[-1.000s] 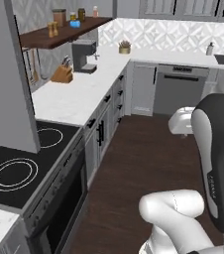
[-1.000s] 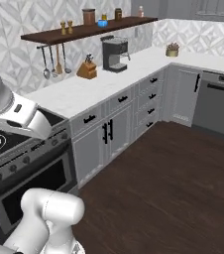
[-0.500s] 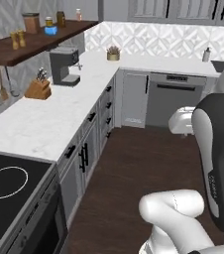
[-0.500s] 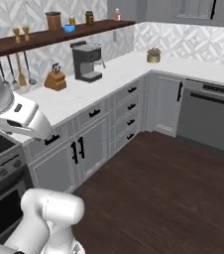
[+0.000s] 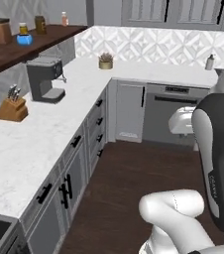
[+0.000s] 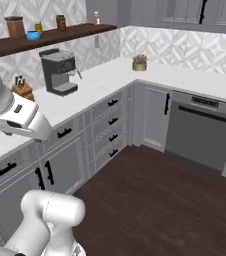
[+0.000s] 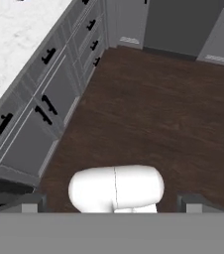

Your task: Gather all objects into one cabinet and sort the glasses and bowls to opposite sides.

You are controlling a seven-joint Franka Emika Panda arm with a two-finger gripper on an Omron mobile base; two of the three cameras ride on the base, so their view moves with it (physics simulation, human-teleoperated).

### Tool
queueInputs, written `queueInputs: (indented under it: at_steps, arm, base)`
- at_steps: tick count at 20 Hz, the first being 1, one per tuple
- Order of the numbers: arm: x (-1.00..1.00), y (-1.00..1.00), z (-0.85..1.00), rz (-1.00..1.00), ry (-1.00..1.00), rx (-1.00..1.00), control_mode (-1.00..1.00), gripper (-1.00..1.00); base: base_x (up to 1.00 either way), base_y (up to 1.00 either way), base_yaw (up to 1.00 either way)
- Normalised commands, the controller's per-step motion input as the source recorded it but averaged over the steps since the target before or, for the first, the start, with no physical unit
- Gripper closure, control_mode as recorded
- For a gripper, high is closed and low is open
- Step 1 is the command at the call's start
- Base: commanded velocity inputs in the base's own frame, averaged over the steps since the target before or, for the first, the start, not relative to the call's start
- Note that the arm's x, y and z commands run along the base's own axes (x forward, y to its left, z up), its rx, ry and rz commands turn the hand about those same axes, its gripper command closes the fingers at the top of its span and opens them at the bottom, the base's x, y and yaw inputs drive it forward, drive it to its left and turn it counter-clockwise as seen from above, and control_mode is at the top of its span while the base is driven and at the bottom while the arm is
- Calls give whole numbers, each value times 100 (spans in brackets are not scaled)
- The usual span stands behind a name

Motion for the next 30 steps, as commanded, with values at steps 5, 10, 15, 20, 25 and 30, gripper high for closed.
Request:
queueInputs:
  at_steps: [5, 10, 15, 20, 25, 30]
  arm:
    - [0, 0, 0, 0, 0, 0, 100, -100]
    - [0, 0, 0, 0, 0, 0, 100, -100]
    - [0, 0, 0, 0, 0, 0, 100, -100]
    - [0, 0, 0, 0, 0, 0, 100, -100]
    - [0, 0, 0, 0, 0, 0, 100, -100]
    - [0, 0, 0, 0, 0, 0, 100, -100]
  base:
    - [100, -40, 0]
    - [100, -36, 1]
    - [74, -21, 38]
    - [37, -17, 72]
    - [33, -14, 71]
    - [52, -2, 62]
